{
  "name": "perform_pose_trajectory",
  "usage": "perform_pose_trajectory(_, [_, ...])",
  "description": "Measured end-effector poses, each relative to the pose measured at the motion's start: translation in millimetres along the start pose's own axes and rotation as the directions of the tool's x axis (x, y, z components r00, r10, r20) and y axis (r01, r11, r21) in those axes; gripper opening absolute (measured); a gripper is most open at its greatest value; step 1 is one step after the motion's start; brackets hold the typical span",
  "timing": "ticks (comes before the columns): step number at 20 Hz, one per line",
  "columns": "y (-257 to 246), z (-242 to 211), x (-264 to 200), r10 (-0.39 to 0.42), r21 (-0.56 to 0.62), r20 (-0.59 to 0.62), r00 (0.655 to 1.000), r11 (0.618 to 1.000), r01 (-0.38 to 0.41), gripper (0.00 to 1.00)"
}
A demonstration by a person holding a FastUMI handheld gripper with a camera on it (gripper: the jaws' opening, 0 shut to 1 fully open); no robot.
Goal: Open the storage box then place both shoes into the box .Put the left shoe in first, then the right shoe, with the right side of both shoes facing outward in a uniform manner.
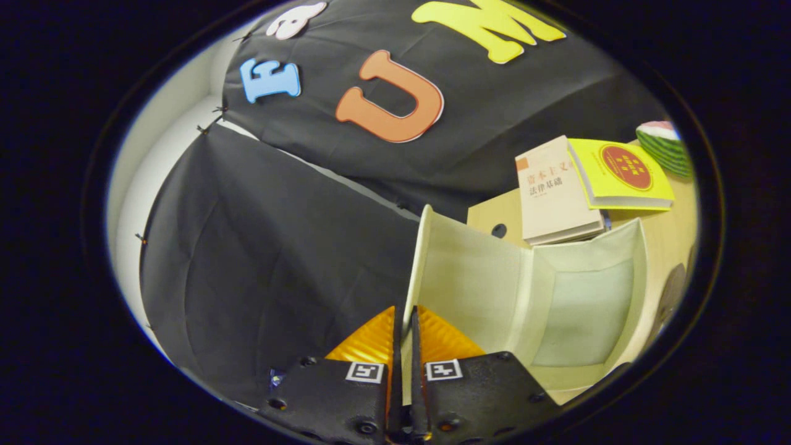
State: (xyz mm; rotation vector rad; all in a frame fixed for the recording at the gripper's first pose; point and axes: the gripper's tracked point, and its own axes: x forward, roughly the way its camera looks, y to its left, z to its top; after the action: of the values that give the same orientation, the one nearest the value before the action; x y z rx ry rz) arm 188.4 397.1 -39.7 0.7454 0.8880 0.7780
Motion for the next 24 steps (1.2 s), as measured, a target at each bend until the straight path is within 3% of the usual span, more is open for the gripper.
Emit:
perform_pose_trajectory(2, [15,-2,3,0.037,-0.017,0.01,0.999,0.999,-0.037,0.23])
perform_pose_trajectory(4, [16,0,-1,0.026,-0.072,0.038,0.999,0.997,-0.023,0.63])
perform_pose_trajectory(6, [4,2,-11,-0.038,-0.125,0.062,0.997,0.991,0.046,1.0])
perform_pose_trajectory(10, [-14,3,-35,-0.107,-0.186,0.081,0.991,0.975,0.121,1.0])
perform_pose_trajectory(16, [-83,-4,-85,-0.254,-0.236,0.065,0.965,0.936,0.262,1.0])
perform_pose_trajectory(24, [-234,-31,-158,-0.506,-0.294,-0.024,0.862,0.828,0.478,1.0])
